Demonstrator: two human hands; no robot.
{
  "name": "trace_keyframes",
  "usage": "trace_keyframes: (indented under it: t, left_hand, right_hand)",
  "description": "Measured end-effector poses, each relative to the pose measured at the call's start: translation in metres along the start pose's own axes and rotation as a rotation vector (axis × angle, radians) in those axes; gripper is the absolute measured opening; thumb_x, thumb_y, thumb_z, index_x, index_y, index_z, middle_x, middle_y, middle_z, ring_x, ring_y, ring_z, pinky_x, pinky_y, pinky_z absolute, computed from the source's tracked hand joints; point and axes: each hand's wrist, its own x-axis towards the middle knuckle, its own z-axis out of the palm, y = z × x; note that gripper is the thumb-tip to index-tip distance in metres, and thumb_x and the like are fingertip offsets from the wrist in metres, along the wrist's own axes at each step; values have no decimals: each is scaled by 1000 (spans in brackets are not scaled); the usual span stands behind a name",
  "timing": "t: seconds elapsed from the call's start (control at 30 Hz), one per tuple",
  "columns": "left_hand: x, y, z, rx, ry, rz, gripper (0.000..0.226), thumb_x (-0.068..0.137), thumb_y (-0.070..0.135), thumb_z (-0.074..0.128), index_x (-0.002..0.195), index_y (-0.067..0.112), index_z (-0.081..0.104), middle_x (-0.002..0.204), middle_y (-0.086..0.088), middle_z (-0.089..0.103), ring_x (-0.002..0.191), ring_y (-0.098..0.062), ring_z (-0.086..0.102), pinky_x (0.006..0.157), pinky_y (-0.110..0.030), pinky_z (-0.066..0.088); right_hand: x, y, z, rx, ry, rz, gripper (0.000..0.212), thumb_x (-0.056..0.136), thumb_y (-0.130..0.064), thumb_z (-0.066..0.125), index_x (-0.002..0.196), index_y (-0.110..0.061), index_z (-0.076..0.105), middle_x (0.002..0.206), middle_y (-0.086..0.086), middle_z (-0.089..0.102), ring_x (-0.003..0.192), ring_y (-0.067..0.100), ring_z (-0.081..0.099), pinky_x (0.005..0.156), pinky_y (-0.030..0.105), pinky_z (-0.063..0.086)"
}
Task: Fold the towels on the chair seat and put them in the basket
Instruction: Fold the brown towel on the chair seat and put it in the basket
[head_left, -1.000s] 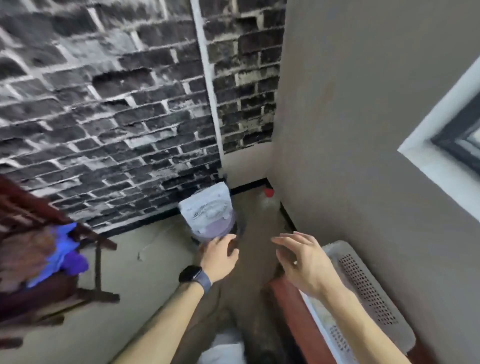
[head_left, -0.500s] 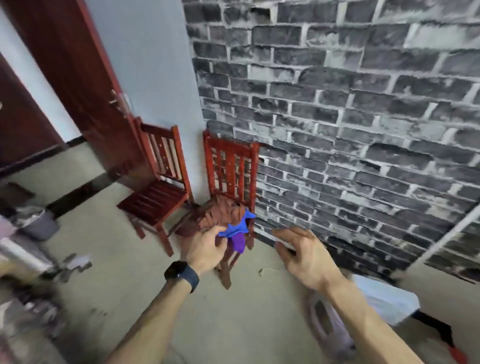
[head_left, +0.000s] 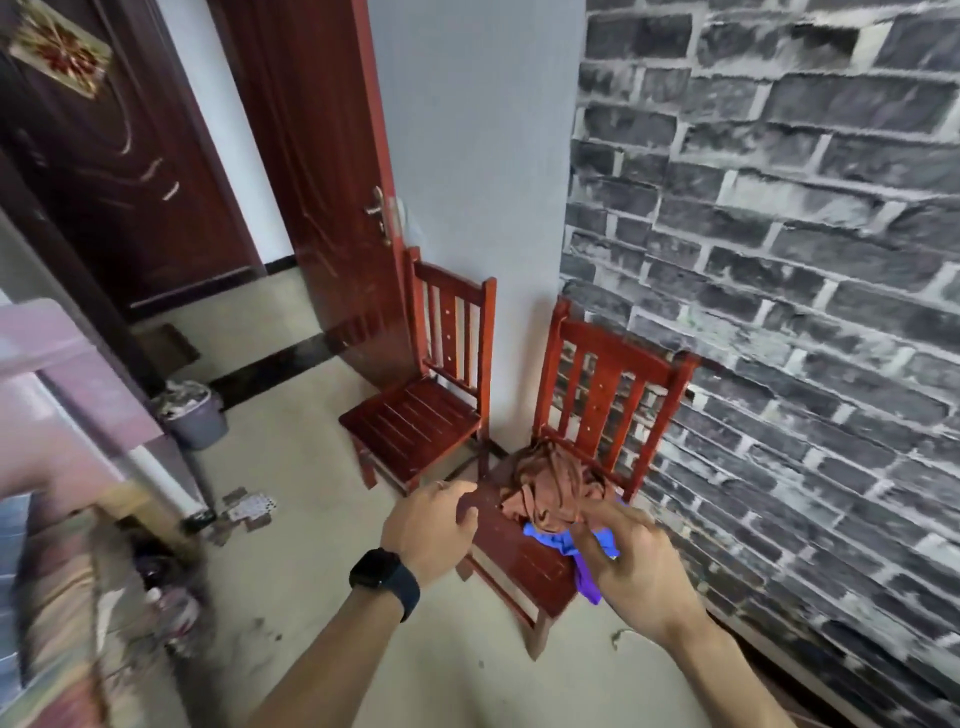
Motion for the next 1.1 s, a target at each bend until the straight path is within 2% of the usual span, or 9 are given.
trace_keyframes:
  t: [0.17,0.3,0.4,0.57,0.7,0.8,0.93,1.03,1.1]
  left_hand:
    - [66,-35,16,13,-75,-8,39,97,39,46,135,31,53,123,5,64,113,-17,59,94,-30,48]
    - [132,-63,43,22,-146,-30,40,97,39,44,136,33,52,118,4,66,108,-18,61,91,-33,51]
    - [184,-82,59,31,-225,-46,41,98,38,43,138,33,50,120,4,64,109,-19,60,92,-32,49]
    - [263,-120,87,81,-368,-75,38,99,37,38,135,30,50,118,-1,65,107,-24,61,88,-36,51]
    - [311,-155,114,93,-485,-89,41,97,38,43,137,32,48,127,2,61,114,-23,59,92,-39,49]
    - [344,-187,144,105,-598,-110,40,97,38,45,136,28,49,130,0,60,117,-23,57,95,-41,48]
    - [397,-241,203,170,-724,-92,45,93,36,48,137,28,47,133,-1,58,120,-24,56,95,-38,50]
    - [439,-282,254,228,-821,-56,48,93,33,48,141,29,43,139,-5,51,121,-29,54,95,-39,49]
    - [466,-310,287,275,-835,-18,53,91,32,52,143,29,39,145,-5,43,126,-31,49,99,-42,47]
  right_hand:
    - [62,23,47,101,-92,81,30,93,-23,64,118,-41,67,112,-22,66,110,2,58,86,7,42]
    - [124,53,83,119,-135,153,31,93,-23,65,116,-45,66,110,-30,61,111,2,58,91,19,47]
    - [174,79,106,107,-146,235,27,94,-24,63,119,-36,68,115,-20,67,113,7,61,92,26,51]
    - [242,113,146,56,-168,376,25,92,-22,63,113,-35,71,114,-15,68,108,8,63,85,23,46]
    - [282,134,183,49,-207,493,25,90,-17,68,111,-30,73,107,-11,68,101,16,67,82,23,42]
    - [308,148,218,10,-303,578,32,90,-21,67,121,-29,67,117,-2,68,111,24,63,88,32,48]
    - [339,183,284,-83,-411,737,47,90,-26,63,136,-29,56,138,3,56,127,26,53,99,40,45]
    - [359,212,329,-151,-512,870,57,94,-29,57,148,-35,39,157,1,31,138,28,43,100,42,44]
    - [366,231,357,-204,-580,885,59,97,-29,53,151,-42,32,161,-2,18,142,31,36,98,44,46]
